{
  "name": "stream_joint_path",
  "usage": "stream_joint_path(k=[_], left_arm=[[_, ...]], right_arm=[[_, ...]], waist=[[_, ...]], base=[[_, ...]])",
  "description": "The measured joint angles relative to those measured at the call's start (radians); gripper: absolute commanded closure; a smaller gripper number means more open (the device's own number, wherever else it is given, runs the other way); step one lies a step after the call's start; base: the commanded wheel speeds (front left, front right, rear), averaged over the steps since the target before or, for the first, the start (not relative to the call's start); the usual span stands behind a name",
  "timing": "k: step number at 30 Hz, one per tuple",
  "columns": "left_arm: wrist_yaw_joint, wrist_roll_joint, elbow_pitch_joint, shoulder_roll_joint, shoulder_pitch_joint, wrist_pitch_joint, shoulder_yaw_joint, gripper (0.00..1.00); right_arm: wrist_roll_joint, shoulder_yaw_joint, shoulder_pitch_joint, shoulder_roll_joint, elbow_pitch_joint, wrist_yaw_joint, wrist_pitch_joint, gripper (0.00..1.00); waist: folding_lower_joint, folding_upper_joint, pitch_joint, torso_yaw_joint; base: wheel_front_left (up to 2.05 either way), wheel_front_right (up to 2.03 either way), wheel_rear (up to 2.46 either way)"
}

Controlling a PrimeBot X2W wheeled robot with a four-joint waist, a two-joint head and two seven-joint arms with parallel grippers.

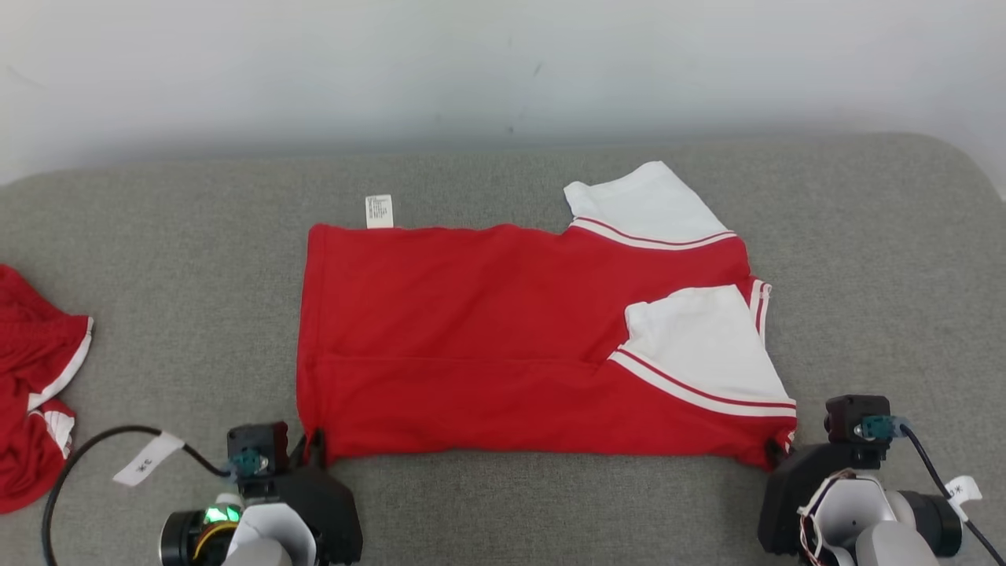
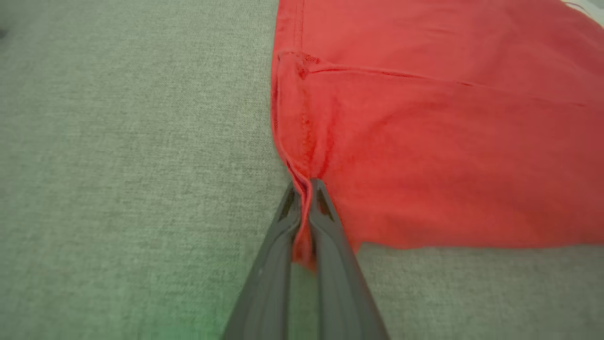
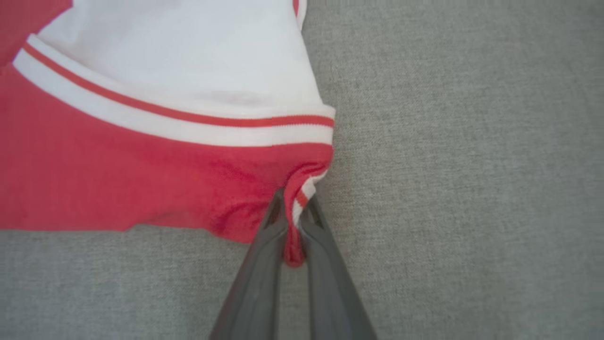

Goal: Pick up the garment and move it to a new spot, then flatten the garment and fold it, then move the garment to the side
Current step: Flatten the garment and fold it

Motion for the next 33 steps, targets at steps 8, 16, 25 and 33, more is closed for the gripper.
stream_joint_path(k=[8,16,25,33], left_arm=[[-0.017,-0.030,-0.044,0.013,0.115,-0.018,0.001,1.00],[0.013,-0.044,-0.170,0.056,0.242,0.019,0.001,1.00],[0.067,-0.053,-0.327,0.103,0.349,0.118,-0.012,0.39],[0.162,-0.059,-0.480,0.183,0.387,0.184,0.039,0.00]], right_arm=[[0.044,-0.017,0.117,0.001,-0.145,0.000,0.052,1.00],[0.072,-0.034,0.291,0.001,-0.386,0.000,0.169,1.00],[0.104,-0.005,0.377,0.000,-0.407,0.000,0.190,0.00],[0.102,0.000,0.352,-0.003,-0.467,0.000,0.227,0.00]], waist=[[-0.0001,0.0000,-0.070,0.002],[-0.0001,0.0000,-0.134,0.001],[-0.0002,0.0000,-0.133,-0.005],[-0.0002,0.0000,-0.124,-0.005]], base=[[0.00,0.00,0.00],[0.00,0.00,0.00],[0.00,0.00,0.00],[0.00,0.00,0.00]])
